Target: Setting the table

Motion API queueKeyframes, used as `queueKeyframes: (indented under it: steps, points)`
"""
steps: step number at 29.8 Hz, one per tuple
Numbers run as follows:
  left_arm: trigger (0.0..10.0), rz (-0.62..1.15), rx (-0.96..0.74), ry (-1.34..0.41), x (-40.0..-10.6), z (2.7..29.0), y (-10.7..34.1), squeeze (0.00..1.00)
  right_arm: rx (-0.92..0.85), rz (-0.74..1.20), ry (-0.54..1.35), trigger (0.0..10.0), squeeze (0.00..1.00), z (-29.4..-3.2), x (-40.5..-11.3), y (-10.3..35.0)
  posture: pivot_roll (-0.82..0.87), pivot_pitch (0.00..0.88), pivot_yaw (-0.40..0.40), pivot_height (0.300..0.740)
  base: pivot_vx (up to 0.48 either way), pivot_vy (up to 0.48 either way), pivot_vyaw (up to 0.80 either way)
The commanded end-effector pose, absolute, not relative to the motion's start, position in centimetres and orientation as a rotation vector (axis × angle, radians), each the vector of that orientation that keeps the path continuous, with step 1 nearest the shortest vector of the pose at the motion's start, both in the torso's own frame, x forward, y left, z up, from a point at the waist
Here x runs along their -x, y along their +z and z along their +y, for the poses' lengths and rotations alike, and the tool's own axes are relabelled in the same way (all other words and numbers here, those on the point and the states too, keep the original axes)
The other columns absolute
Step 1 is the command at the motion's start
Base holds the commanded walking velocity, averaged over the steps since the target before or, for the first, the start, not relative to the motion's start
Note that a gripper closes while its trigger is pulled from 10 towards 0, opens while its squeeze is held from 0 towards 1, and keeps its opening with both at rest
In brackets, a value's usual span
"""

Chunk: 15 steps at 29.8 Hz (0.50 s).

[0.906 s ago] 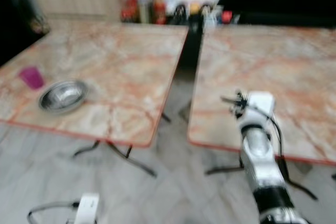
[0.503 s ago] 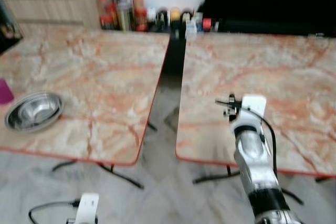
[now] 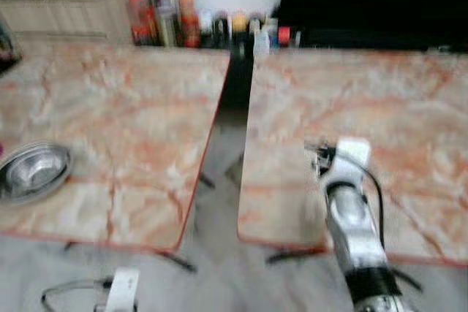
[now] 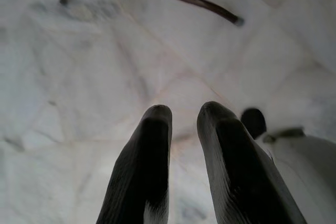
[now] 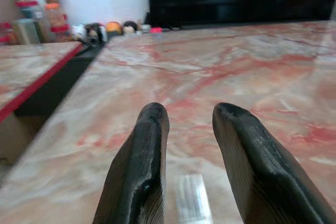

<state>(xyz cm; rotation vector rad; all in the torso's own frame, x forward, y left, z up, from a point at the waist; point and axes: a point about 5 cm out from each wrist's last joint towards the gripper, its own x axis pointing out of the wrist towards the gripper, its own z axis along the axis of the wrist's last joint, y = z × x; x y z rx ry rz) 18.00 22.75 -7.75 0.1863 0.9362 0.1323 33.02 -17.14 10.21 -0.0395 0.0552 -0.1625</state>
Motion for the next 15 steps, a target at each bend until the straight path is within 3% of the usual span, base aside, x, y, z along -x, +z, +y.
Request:
queueKeyframes:
  steps: [1,2,3,4,5,9,10,15]
  points:
    - [10.0,0.951,-0.171,0.113,-17.96,22.07,-7.96,0.0,0.038,0.101,-0.217,10.0,0.0,-18.21,-32.93,9.88,0.02,0.0,0.02,0.728,0.0,0.0,0.0]
    - [10.0,0.951,-0.171,0.113,-17.96,22.06,-7.96,0.0,0.034,0.107,-0.222,10.0,0.0,-18.24,-32.91,9.79,0.02,0.0,0.02,0.728,0.0,0.0,0.0]
    - [10.0,0.952,-0.173,0.113,-17.94,22.06,-7.98,0.0,0.024,0.113,-0.216,10.0,0.33,-18.2,-32.89,9.66,0.02,0.0,0.02,0.728,0.0,0.0,0.0]
    - [10.0,0.954,-0.174,0.112,-17.91,22.06,-7.99,0.0,0.012,0.12,-0.208,10.0,0.33,-18.13,-32.88,9.53,0.02,0.0,0.02,0.728,0.0,0.0,0.0]
    - [10.0,0.954,-0.172,0.112,-17.89,22.04,-8.0,0.0,0.015,0.133,-0.205,10.0,1.0,-18.06,-32.86,9.37,0.02,0.0,0.02,0.728,0.0,0.0,0.0]
    - [10.0,0.956,-0.17,0.11,-17.87,22.03,-8.02,0.0,0.016,0.166,-0.195,10.0,0.97,-17.81,-32.89,9.15,0.02,0.0,0.019,0.728,0.0,0.0,0.0]
    - [10.0,0.959,-0.169,0.108,-17.82,22.03,-8.05,0.0,0.015,0.179,-0.184,10.0,0.0,-17.62,-32.95,9.16,0.02,0.0,0.019,0.728,0.0,0.0,0.0]
    - [10.0,0.969,-0.168,0.096,-17.67,22.02,-8.13,0.0,0.009,0.254,-0.2,10.0,0.0,-17.49,-32.72,9.35,0.02,0.0,0.021,0.728,0.0,0.0,0.0]
